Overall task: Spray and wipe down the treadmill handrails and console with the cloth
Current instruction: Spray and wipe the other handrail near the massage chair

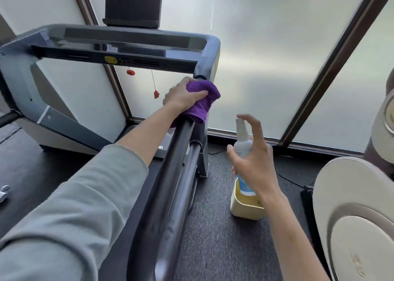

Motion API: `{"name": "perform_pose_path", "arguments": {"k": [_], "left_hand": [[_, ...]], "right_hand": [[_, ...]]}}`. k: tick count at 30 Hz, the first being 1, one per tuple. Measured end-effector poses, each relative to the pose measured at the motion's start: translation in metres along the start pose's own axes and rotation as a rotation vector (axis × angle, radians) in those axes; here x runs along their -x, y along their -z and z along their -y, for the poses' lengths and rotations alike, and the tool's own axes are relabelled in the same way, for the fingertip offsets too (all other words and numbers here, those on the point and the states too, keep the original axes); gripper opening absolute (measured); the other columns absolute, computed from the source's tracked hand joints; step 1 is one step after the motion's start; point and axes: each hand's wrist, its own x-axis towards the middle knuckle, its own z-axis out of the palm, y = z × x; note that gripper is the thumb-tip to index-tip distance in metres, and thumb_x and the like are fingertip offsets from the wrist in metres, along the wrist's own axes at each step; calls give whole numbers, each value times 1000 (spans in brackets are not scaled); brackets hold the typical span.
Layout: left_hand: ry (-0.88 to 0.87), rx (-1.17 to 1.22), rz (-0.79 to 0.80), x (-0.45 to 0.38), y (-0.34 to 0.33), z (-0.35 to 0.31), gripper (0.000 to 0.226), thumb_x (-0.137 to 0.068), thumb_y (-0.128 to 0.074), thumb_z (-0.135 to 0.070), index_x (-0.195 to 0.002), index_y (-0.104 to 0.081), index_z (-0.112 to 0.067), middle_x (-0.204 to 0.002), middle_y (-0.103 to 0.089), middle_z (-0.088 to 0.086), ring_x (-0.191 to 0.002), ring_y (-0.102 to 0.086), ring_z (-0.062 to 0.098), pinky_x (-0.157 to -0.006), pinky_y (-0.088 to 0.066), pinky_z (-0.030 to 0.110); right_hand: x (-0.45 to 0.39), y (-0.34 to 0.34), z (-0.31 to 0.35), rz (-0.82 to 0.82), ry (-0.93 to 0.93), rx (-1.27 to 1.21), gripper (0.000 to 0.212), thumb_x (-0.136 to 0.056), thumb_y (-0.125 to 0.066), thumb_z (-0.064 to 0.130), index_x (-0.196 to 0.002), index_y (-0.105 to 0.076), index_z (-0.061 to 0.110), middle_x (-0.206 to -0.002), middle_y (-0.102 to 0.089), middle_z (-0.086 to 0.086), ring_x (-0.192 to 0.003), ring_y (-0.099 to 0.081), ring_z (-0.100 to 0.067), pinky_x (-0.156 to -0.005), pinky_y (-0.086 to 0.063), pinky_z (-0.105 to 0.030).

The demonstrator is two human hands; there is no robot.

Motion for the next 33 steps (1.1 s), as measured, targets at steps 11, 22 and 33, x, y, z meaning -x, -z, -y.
{"name": "perform_pose_path", "arguments": {"k": [11,22,33], "left_hand": [[-51,34,101,45,12,20,54,-71,-66,-58,-121,-50,-45,-119,-59,2,-105,-58,22,-97,-46,37],[-43,223,111,156,30,48,57,-57,-72,-56,-112,-58,-49,-111,-66,-10,-102,-64,14,-97,-50,41],[55,264,92,60,12,28,59,-52,-71,-67,-102,-53,-42,-109,-65,-6,-102,-64,18,-98,-49,42]], "right_hand": [[23,8,0,4,20,0,68,-84,-65,-3,-127,-40,44,-61,-55,-20,-47,-55,-37,-48,-54,-51],[31,-12,18,92,93,-64,67,-82,-63,-5,-127,-39,39,-60,-54,-25,-46,-54,-41,-48,-52,-51],[22,-10,-3,12,8,-5,67,-81,-63,-3,-123,-41,45,-59,-55,-19,-47,-55,-38,-51,-54,-51]]}}
